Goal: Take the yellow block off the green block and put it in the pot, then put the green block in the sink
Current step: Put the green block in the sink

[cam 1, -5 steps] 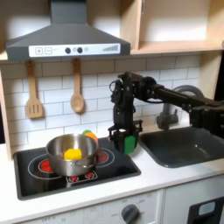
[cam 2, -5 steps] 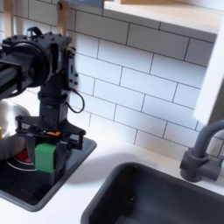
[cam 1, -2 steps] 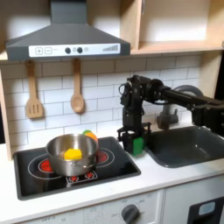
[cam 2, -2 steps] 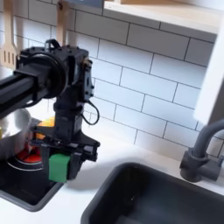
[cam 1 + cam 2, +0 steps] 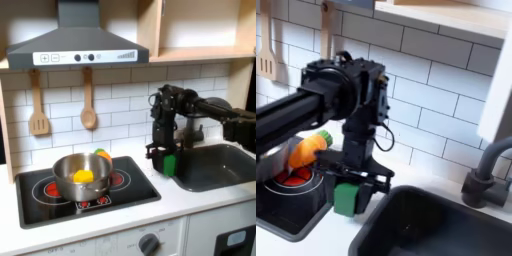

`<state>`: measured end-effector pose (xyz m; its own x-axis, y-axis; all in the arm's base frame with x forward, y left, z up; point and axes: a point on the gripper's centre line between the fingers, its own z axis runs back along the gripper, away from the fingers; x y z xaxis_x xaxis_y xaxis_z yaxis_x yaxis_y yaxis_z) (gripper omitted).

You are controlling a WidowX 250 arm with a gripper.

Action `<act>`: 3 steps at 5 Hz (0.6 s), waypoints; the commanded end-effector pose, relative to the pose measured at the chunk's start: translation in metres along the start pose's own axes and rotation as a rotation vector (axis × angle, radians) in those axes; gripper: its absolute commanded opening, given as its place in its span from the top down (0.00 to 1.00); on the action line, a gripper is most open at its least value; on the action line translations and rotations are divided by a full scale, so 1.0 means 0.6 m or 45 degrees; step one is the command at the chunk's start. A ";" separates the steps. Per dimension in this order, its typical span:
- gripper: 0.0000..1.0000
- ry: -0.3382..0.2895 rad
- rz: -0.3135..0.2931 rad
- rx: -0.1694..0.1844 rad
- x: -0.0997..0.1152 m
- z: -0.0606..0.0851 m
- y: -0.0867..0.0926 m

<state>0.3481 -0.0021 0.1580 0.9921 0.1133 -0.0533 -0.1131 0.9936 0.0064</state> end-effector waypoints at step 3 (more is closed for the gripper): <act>1.00 0.003 -0.172 -0.001 -0.017 0.001 -0.110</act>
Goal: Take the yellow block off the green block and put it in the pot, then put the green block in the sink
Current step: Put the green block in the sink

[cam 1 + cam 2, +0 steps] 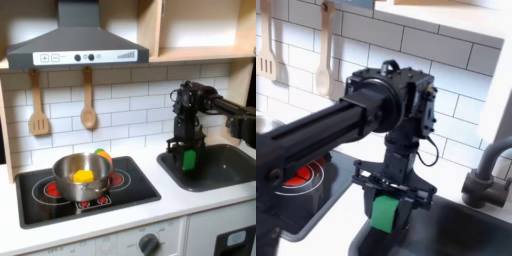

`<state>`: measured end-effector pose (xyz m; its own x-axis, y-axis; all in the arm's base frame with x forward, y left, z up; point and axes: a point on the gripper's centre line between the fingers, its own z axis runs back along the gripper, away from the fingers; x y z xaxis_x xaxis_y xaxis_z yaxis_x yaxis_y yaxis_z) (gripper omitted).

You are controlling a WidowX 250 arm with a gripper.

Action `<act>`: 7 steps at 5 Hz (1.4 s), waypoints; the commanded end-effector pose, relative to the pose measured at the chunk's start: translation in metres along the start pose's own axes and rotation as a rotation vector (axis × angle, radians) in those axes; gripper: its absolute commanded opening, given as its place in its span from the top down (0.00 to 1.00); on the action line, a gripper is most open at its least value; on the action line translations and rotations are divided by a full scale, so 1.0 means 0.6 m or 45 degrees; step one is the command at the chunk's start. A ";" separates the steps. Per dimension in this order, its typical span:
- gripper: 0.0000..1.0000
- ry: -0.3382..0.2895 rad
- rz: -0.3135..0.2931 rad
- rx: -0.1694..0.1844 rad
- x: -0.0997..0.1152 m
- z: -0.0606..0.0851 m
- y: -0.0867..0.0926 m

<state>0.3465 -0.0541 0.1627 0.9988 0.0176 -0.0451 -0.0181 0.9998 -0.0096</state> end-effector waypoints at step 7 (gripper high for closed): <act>1.00 0.069 -0.041 0.058 0.000 -0.062 -0.027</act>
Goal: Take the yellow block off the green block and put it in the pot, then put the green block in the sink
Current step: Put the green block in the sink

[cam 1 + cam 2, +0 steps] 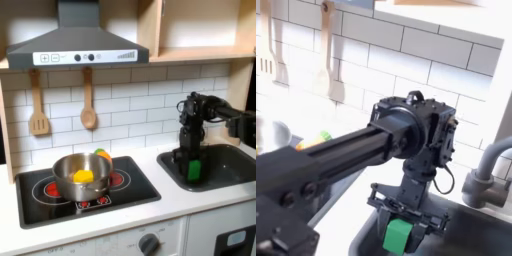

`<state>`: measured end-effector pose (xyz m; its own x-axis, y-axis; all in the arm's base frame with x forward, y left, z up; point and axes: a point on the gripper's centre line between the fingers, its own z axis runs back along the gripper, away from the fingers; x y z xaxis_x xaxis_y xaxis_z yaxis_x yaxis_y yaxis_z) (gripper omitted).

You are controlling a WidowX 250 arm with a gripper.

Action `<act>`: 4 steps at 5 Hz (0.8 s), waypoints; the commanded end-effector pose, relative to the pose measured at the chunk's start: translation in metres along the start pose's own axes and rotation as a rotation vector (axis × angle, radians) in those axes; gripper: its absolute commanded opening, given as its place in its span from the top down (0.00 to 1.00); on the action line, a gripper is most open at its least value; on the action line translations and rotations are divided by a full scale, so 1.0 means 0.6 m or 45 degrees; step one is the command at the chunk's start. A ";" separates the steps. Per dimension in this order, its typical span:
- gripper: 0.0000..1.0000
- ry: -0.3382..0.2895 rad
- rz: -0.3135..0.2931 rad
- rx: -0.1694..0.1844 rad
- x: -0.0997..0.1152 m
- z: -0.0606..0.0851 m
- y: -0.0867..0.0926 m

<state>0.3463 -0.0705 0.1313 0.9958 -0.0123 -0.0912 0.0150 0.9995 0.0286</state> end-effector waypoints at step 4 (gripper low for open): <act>0.00 0.001 -0.011 0.001 -0.003 -0.003 -0.005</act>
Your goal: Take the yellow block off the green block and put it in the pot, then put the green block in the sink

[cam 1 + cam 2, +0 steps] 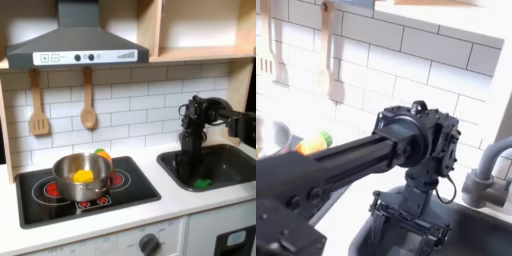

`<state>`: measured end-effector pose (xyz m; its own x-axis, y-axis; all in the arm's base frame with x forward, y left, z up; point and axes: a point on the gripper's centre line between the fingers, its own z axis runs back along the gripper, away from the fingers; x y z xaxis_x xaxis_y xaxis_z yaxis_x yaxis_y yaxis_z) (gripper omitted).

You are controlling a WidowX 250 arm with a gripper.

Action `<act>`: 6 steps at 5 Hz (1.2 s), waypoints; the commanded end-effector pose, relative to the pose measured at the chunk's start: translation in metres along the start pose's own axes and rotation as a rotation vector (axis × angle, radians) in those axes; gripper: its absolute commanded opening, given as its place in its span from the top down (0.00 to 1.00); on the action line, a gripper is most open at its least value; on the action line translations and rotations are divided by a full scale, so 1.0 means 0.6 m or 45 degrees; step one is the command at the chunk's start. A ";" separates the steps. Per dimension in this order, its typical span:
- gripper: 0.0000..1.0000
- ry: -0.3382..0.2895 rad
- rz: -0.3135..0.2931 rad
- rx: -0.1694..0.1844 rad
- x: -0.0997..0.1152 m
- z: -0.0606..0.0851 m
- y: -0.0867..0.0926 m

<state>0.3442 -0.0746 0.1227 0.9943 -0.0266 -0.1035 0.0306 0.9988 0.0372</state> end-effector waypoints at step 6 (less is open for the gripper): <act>0.00 -0.136 0.184 -0.044 -0.061 0.084 0.120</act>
<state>0.3144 -0.0063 0.1790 0.9940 0.1095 0.0028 -0.1095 0.9939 0.0089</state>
